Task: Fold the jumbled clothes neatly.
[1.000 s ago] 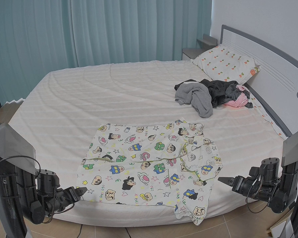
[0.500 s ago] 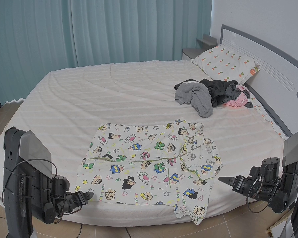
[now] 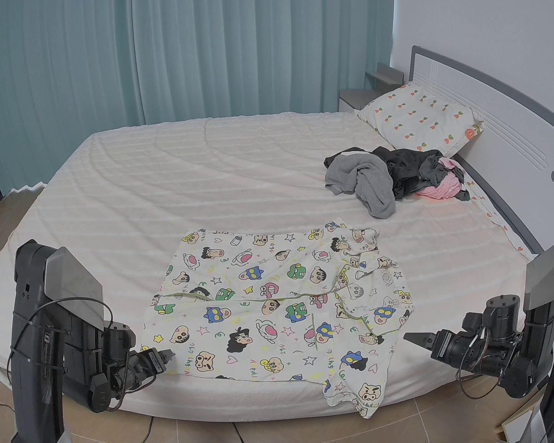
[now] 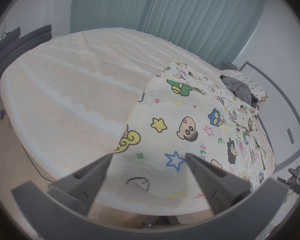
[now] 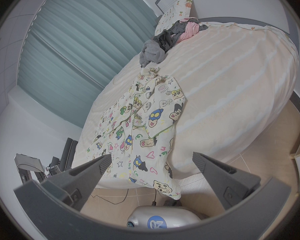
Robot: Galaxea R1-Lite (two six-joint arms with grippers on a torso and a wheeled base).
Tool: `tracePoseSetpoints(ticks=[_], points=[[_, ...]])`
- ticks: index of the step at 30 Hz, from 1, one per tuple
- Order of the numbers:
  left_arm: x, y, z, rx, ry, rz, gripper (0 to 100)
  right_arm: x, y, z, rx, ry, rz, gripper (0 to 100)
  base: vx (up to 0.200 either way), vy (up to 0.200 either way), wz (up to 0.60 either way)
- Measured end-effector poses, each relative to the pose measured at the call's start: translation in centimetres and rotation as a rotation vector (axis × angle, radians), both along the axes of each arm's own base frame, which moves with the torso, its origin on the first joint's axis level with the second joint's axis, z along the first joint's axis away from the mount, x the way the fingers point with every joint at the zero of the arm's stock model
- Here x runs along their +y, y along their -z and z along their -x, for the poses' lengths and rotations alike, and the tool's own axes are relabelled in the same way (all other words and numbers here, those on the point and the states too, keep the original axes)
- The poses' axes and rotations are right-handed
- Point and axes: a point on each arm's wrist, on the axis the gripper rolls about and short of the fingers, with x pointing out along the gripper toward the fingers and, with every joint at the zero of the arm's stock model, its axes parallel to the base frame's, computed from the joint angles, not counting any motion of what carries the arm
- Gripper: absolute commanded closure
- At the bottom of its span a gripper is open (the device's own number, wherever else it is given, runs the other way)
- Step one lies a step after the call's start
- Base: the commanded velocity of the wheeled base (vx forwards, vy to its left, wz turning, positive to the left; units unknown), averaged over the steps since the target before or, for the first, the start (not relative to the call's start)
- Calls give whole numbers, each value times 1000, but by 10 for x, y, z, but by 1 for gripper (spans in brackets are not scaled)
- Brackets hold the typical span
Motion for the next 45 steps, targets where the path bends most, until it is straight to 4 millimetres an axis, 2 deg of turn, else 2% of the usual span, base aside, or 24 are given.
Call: tracePoseSetpoints(ticks=[11,16,21,30,38,45], points=[[0,1,2,9,-31,-28,100,12,12,5,47,-62,31,0,0,0,0],[0,1,3,11,-64,-17,100,15,22,-2,17,-129,127,0,0,0,0],[0,0,4,9,-96,7,100,14,38,-10,-48,-277,292,0,0,0,0],[-5,-2,9,19,-92,21,100,16,56,-27,-98,-422,263,0,0,0,0],[-6,-3,11,23,-84,22,100,3,58,-38,-131,-436,201,0,0,0,0],[-7,-3,11,24,-83,22,100,-9,65,-41,-171,-498,245,0,0,0,0]])
